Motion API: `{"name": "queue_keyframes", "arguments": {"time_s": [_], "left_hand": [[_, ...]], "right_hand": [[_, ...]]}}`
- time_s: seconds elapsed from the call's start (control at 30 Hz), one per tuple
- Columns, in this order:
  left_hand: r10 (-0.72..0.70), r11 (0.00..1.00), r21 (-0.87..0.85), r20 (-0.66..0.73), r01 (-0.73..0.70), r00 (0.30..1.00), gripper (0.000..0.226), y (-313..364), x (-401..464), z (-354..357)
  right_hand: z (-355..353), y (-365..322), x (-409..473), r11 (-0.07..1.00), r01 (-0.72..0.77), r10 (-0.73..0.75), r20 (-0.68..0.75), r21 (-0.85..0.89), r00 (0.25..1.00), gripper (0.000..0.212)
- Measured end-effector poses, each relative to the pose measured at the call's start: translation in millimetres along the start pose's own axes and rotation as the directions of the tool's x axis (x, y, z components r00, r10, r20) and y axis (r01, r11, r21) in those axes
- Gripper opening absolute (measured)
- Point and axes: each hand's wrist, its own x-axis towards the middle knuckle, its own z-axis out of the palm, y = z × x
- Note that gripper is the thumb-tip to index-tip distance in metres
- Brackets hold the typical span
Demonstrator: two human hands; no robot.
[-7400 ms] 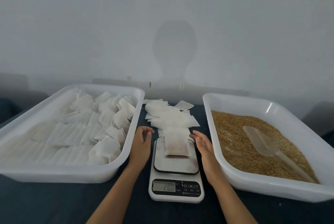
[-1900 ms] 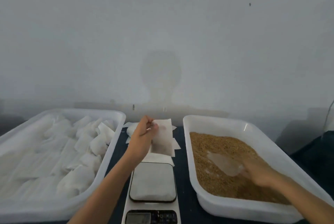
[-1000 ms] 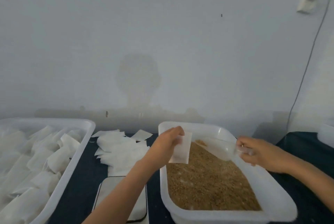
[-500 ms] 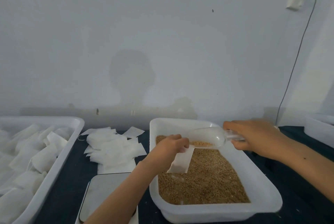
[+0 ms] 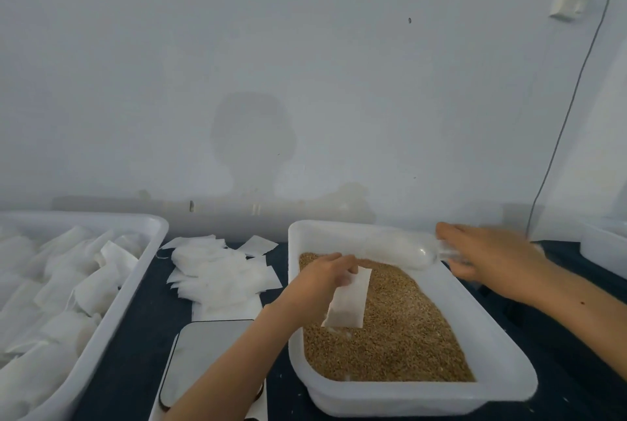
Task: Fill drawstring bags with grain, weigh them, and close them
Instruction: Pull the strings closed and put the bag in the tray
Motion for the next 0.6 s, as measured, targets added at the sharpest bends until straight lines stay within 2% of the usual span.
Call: {"name": "queue_keyframes", "arguments": {"time_s": [0.07, 0.17, 0.33, 0.4, 0.5, 0.6], "left_hand": [[-0.071, 0.994, -0.086, -0.024, 0.068, 0.997, 0.017, 1.5, -4.6, -7.5], [-0.141, 0.963, -0.247, -0.131, 0.106, 0.981, 0.026, 4.5, -13.6, -24.0], [-0.226, 0.924, -0.369, -0.314, 0.101, 0.922, 0.024, 1.5, -42.5, -65.2], [-0.24, 0.916, -0.392, -0.353, 0.09, 0.904, 0.026, -4.5, -59.8, -82.0], [-0.287, 0.892, -0.435, -0.333, 0.124, 0.898, 0.023, -17.9, -91.7, -99.0], [-0.341, 0.866, -0.47, -0.303, 0.172, 0.89, 0.015, -29.4, -122.1, -106.2]], "right_hand": [[16.5, -5.4, -6.3, 0.947, -0.095, 0.064, 0.11, 0.306, 0.992, 0.015], [55.7, -29.8, -8.8, 0.856, -0.219, 0.081, 0.296, 0.469, 0.952, 0.013], [105.7, -71.6, -6.6, 0.876, -0.224, 0.014, 0.442, 0.426, 0.897, 0.041], [109.5, -82.5, -3.4, 0.888, -0.238, 0.01, 0.5, 0.393, 0.866, 0.039], [112.2, -88.8, -0.1, 0.906, -0.247, 0.03, 0.529, 0.344, 0.848, 0.039], [111.2, -93.7, 4.7, 0.915, -0.292, 0.12, 0.503, 0.279, 0.856, 0.053]]}}
